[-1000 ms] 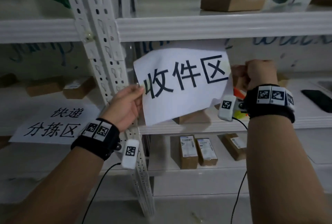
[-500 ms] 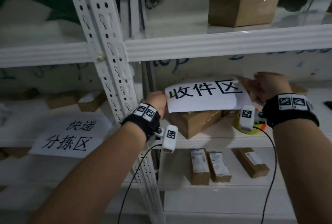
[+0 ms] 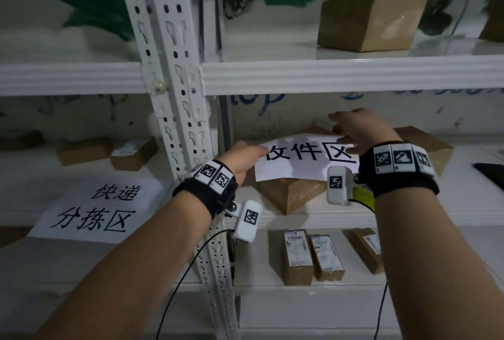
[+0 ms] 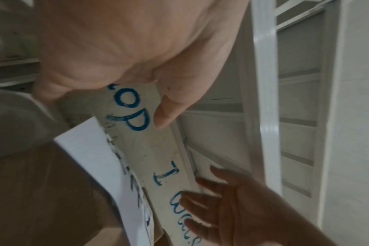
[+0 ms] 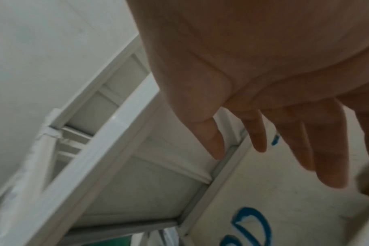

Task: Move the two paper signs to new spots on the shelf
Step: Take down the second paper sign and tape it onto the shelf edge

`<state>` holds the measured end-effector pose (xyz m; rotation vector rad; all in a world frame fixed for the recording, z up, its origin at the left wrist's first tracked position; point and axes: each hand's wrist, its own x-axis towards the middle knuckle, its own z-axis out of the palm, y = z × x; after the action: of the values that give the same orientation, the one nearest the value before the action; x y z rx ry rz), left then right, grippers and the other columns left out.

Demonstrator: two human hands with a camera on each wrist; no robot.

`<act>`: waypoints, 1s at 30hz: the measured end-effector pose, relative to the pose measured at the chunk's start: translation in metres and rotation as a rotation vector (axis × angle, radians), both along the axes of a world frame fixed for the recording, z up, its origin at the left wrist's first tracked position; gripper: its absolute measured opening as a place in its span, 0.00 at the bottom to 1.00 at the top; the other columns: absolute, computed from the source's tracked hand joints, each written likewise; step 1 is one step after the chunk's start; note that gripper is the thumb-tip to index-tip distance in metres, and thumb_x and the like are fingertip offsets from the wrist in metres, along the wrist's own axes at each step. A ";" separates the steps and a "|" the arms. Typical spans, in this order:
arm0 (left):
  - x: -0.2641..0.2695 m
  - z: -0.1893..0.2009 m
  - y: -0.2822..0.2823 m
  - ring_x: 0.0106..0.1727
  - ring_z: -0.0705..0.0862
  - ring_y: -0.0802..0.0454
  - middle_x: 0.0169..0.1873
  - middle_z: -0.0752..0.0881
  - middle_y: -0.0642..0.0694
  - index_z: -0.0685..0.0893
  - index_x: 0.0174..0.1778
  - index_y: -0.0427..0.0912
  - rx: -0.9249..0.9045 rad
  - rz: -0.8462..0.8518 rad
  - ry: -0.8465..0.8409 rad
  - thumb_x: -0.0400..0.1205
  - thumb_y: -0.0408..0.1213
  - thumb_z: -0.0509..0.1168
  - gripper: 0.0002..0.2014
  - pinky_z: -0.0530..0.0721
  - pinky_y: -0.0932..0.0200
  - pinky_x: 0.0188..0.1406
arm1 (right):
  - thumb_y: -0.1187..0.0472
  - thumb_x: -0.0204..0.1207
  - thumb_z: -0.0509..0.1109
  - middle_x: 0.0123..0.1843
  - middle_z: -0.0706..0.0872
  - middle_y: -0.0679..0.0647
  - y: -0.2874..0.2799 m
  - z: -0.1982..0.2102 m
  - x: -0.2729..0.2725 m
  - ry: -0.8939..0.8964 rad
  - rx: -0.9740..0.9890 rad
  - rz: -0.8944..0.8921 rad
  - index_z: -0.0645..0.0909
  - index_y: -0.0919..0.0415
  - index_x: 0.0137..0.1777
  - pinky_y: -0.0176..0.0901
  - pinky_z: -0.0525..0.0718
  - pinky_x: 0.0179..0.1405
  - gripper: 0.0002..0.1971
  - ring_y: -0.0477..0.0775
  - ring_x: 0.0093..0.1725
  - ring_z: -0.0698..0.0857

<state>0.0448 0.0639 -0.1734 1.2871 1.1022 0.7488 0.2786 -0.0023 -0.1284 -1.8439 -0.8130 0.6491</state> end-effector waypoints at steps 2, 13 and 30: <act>-0.006 0.002 -0.001 0.74 0.81 0.43 0.79 0.78 0.38 0.54 0.92 0.33 0.063 -0.049 0.049 0.88 0.40 0.73 0.43 0.79 0.49 0.72 | 0.44 0.82 0.73 0.64 0.90 0.57 -0.004 0.010 -0.029 -0.068 0.011 0.055 0.81 0.58 0.71 0.62 0.90 0.65 0.24 0.60 0.58 0.93; -0.072 0.049 -0.023 0.56 0.95 0.38 0.50 0.96 0.38 0.93 0.56 0.41 0.396 -0.074 -0.154 0.89 0.25 0.58 0.18 0.92 0.39 0.66 | 0.52 0.86 0.74 0.52 0.97 0.68 -0.021 0.038 -0.182 -0.084 0.211 0.412 0.90 0.68 0.53 0.53 0.93 0.52 0.17 0.62 0.45 0.96; -0.164 0.063 0.030 0.46 0.88 0.58 0.52 0.89 0.53 0.91 0.57 0.48 1.135 0.612 0.112 0.80 0.38 0.75 0.11 0.93 0.53 0.53 | 0.59 0.86 0.73 0.29 0.88 0.49 0.025 0.078 -0.261 0.101 0.435 0.446 0.91 0.62 0.53 0.37 0.84 0.31 0.07 0.48 0.25 0.86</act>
<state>-0.1189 0.0936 -0.1101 1.9324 1.1993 1.9620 0.0177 0.0225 -0.0502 -1.2356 -1.2071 0.7637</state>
